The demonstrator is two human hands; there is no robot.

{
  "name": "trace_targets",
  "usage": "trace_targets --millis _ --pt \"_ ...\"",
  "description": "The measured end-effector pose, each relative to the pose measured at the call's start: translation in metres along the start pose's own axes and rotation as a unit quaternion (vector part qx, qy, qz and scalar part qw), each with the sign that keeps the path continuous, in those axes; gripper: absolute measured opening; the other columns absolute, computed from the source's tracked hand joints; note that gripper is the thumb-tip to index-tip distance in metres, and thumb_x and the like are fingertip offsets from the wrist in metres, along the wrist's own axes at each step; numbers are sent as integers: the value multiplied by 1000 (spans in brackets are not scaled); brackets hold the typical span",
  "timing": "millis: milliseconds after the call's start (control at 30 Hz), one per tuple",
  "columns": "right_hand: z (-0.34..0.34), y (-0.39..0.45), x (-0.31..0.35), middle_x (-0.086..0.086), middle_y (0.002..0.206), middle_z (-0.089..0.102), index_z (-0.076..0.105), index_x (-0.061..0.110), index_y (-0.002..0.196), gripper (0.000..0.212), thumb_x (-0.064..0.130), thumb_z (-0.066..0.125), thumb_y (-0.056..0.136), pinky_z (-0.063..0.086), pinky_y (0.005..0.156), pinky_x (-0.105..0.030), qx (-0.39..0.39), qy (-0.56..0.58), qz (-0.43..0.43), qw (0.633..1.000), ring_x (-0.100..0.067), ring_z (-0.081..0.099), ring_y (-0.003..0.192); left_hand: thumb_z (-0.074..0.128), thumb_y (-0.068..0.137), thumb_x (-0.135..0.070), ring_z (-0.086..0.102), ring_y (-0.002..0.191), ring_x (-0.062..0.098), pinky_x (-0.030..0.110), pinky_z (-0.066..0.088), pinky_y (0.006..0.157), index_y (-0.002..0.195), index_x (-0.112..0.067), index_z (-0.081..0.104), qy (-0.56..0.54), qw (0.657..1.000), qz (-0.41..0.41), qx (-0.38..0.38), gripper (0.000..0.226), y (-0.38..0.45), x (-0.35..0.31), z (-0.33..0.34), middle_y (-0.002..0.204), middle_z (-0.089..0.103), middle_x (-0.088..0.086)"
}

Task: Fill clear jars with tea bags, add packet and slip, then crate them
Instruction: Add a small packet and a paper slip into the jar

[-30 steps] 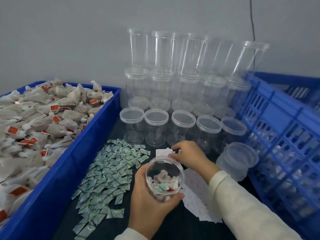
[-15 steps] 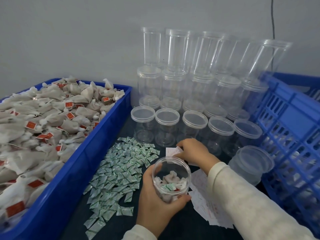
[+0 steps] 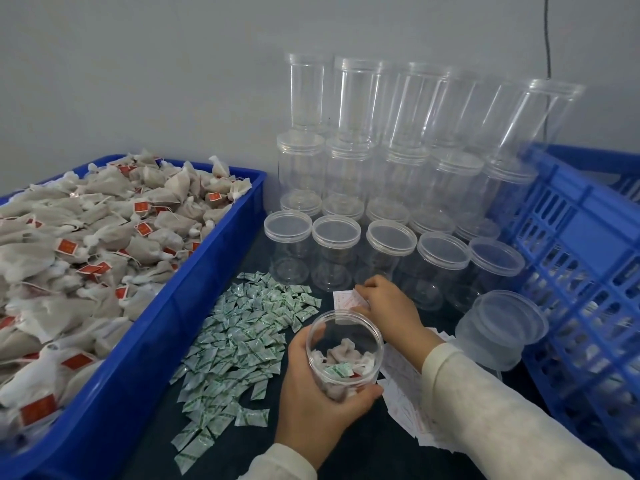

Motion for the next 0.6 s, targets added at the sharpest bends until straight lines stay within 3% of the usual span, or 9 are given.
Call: trace_targets --millis 67,133,267,333,433,533,600 --pt "1 0 0 -1 140 41 41 20 146 60 37 61 92 43 95 -35 -9 6 1 1000 -21 42 127 88 46 -33 54 112 -9 2 42 82 123 -30 46 3 1000 0 -2 87 0 0 0 117 54 -31" --pt "1 -1 0 -1 132 46 48 20 140 55 34 65 90 44 88 -33 -34 33 3 999 -20 47 120 88 46 -34 55 112 -7 4 44 83 123 -32 45 5 1000 -1 -4 88 -1 1 0 117 55 -30" --pt "1 -2 0 -3 102 62 67 15 104 20 29 62 91 46 75 -32 -55 55 4 997 -22 59 95 89 46 -34 55 111 -7 4 44 84 122 -35 45 10 1000 -2 -2 88 -1 2 0 117 55 -31" --pt "-7 -3 -2 -3 83 64 66 12 85 20 30 62 91 49 69 -35 -48 99 22 994 -21 60 79 88 45 -35 54 112 -8 3 42 84 122 -37 45 12 1000 -2 -1 88 -1 2 -1 117 54 -32" --pt "-35 -8 -5 6 58 55 57 19 60 33 30 67 89 37 52 -23 -69 189 33 979 -3 49 53 88 44 -38 52 114 -10 1 40 85 123 -37 44 10 1000 -3 1 90 -1 4 -1 117 52 -34" --pt "-68 -21 -4 7 50 60 67 20 66 25 26 67 90 35 45 -17 -80 260 30 962 0 46 41 87 43 -40 50 115 -12 0 38 85 123 -36 44 8 1000 -4 1 92 -1 5 -1 117 51 -36" --pt "-81 -34 1 21 53 64 67 29 73 18 23 66 91 36 41 -8 -71 326 24 942 6 54 44 87 42 -41 49 115 -13 -1 38 85 122 -36 44 8 1000 -5 1 91 -1 5 -1 117 51 -36"
Point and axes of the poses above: each hand's wrist, its own y-axis towards the middle knuckle, its own z-axis out of the palm, x = y × z, the point moved 3 cm from there along y, towards the middle knuckle
